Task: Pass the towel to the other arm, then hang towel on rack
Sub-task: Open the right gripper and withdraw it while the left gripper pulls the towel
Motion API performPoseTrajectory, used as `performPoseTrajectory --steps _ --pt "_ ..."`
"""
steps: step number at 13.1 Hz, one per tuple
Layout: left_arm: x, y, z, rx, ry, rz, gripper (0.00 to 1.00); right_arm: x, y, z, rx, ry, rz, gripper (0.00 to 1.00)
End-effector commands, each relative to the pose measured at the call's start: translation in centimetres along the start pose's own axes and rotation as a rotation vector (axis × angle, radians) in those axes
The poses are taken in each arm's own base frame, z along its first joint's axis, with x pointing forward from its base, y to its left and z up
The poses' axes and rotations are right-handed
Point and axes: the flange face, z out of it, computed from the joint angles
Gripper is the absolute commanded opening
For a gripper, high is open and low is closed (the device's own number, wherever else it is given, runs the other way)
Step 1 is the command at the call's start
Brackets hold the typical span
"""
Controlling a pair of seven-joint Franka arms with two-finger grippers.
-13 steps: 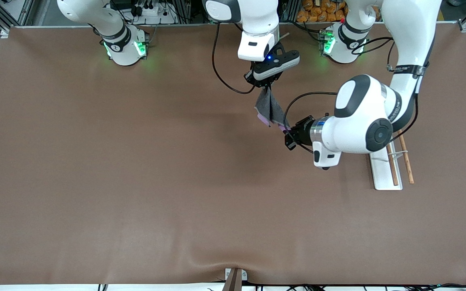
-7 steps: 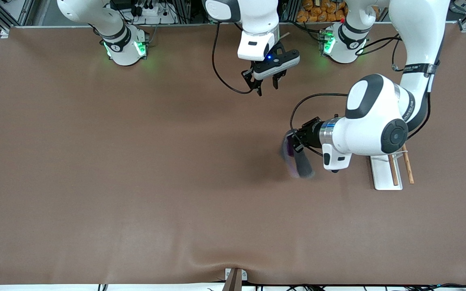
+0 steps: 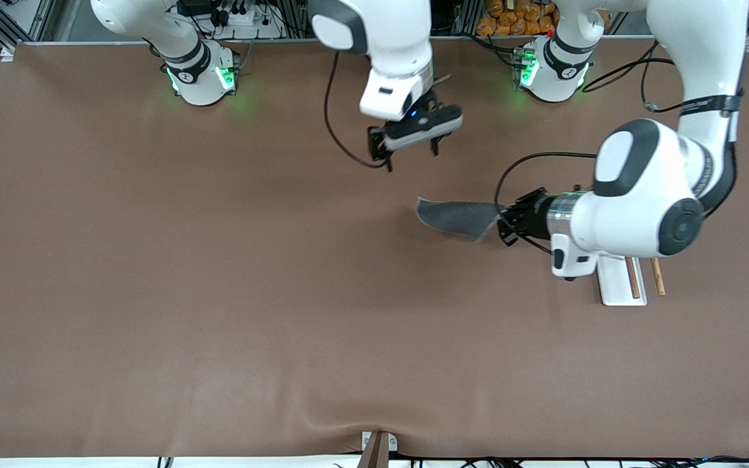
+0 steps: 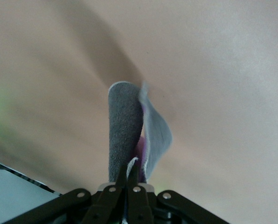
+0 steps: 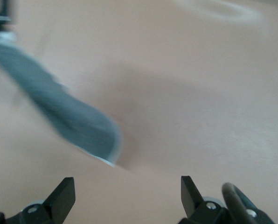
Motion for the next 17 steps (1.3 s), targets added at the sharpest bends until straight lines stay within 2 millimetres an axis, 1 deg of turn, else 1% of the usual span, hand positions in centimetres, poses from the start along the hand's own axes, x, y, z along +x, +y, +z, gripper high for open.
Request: performPoseTrajectory --steps 1,2,3,5,7,8,9,10,11,13,14,15,16,17 --pt "1.0 -2.2 -1.9 0.048 0.029 0.069 0.00 1.4 4.3 0.0 -0.058 -0.046 -0.010 1.00" --pt "1.1 -2.7 -2.1 0.070 0.048 0.105 0.00 2.1 6.5 0.3 -0.071 -0.059 0.002 1.00" --pt "1.1 -3.0 -2.4 0.090 0.072 0.138 0.00 2.5 8.2 0.2 -0.077 -0.065 -0.017 1.00" --pt "1.1 -3.7 -3.0 0.123 0.102 0.190 0.00 3.3 12.3 0.1 -0.104 -0.101 0.006 1.00" --pt "3.2 -5.5 -4.1 0.127 0.082 0.258 0.00 4.4 16.2 -0.9 -0.111 -0.111 0.051 1.00" --pt "4.0 -6.0 -4.5 0.123 0.076 0.280 0.00 5.0 18.2 -0.8 -0.113 -0.124 0.007 1.00" --pt "4.5 -6.6 -4.7 0.124 0.071 0.296 0.00 5.4 20.4 -0.7 -0.114 -0.144 -0.043 1.00" --pt "4.9 -6.9 -4.9 0.127 0.064 0.316 0.00 5.9 23.0 -0.7 -0.102 -0.168 -0.058 1.00" --pt "5.7 -7.5 -5.1 0.124 0.059 0.328 0.00 6.1 25.6 -1.3 -0.067 -0.191 -0.040 1.00" --pt "7.7 -9.1 -5.6 0.113 0.044 0.357 0.00 5.9 31.4 -2.9 0.026 -0.249 0.017 1.00" --pt "9.1 -10.0 -5.9 0.104 0.037 0.370 0.00 5.7 33.9 -3.5 0.027 -0.270 0.024 1.00" --pt "10.4 -11.2 -6.6 0.089 0.035 0.376 0.00 5.3 35.5 -4.6 0.023 -0.277 0.047 1.00" --pt "11.8 -12.3 -7.2 0.076 0.032 0.389 0.00 5.0 37.8 -5.2 0.019 -0.288 0.080 1.00" --pt "12.5 -12.9 -7.3 0.073 0.029 0.410 0.00 4.7 40.1 -5.9 0.018 -0.299 0.113 1.00"
